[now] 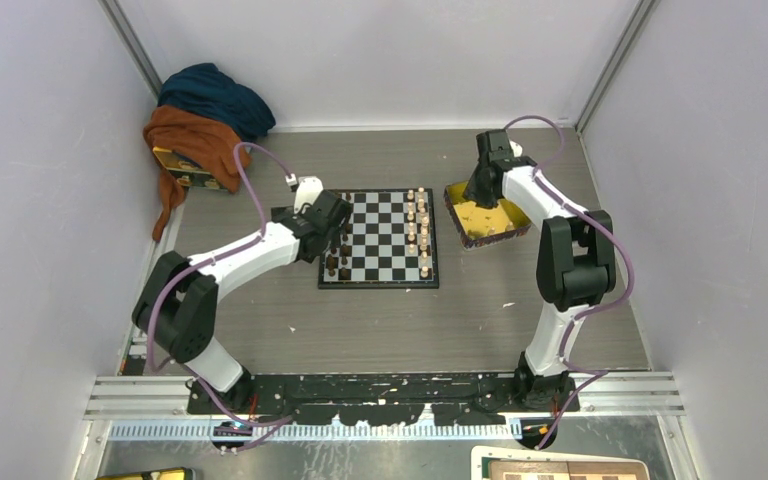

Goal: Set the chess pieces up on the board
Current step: Adjust the chess piece in the storage box.

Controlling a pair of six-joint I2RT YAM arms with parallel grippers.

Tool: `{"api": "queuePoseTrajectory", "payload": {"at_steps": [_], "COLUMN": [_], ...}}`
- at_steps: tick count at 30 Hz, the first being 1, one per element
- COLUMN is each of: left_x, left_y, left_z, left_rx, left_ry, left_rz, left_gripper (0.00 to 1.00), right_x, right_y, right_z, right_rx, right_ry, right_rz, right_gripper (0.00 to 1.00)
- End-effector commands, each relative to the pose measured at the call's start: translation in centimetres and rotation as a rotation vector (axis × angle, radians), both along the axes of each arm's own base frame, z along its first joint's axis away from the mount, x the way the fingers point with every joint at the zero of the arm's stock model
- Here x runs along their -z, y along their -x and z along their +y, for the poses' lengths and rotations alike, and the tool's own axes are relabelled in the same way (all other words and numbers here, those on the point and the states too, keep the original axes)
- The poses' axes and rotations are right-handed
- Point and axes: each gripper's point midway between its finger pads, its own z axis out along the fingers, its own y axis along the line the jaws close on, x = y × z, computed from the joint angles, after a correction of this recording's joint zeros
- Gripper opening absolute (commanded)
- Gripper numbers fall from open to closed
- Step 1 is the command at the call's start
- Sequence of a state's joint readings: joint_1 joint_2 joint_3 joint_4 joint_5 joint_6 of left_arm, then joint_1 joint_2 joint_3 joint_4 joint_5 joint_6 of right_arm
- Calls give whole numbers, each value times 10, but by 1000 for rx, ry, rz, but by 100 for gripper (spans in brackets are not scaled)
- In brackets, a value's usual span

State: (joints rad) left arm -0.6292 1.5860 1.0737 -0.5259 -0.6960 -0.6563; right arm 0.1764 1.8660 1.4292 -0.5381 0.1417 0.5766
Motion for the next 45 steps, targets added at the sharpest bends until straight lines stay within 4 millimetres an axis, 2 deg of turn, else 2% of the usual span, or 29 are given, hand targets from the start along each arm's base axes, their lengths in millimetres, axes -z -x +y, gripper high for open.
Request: {"api": "queuePoseTrajectory", "payload": {"at_steps": [1, 16, 25, 32, 39, 45], "left_x": [-10, 8, 13, 16, 15, 15], "left_y": [-14, -9, -8, -8, -9, -9], "left_z": [-9, -11, -14, -17, -15, -15], "left_rx": [-36, -31, -18, -10, -8, -7], "left_ry": [32, 70, 86, 94, 91, 90], "left_rz": [-55, -47, -45, -40, -51, -54], "left_gripper": [100, 100, 100, 100, 100, 100], "right_x": [-19, -1, -10, -28, -20, -15], "right_y": [-10, 29, 37, 37, 49, 51], "right_z": [11, 29, 25, 24, 45, 49], "right_rx": [-66, -227, -231, -245, -359, -399], "right_ry": [-22, 26, 86, 116, 66, 56], "right_rz": [-71, 28, 21, -10, 43, 63], "right_gripper": [34, 35, 37, 37, 41, 43]}}
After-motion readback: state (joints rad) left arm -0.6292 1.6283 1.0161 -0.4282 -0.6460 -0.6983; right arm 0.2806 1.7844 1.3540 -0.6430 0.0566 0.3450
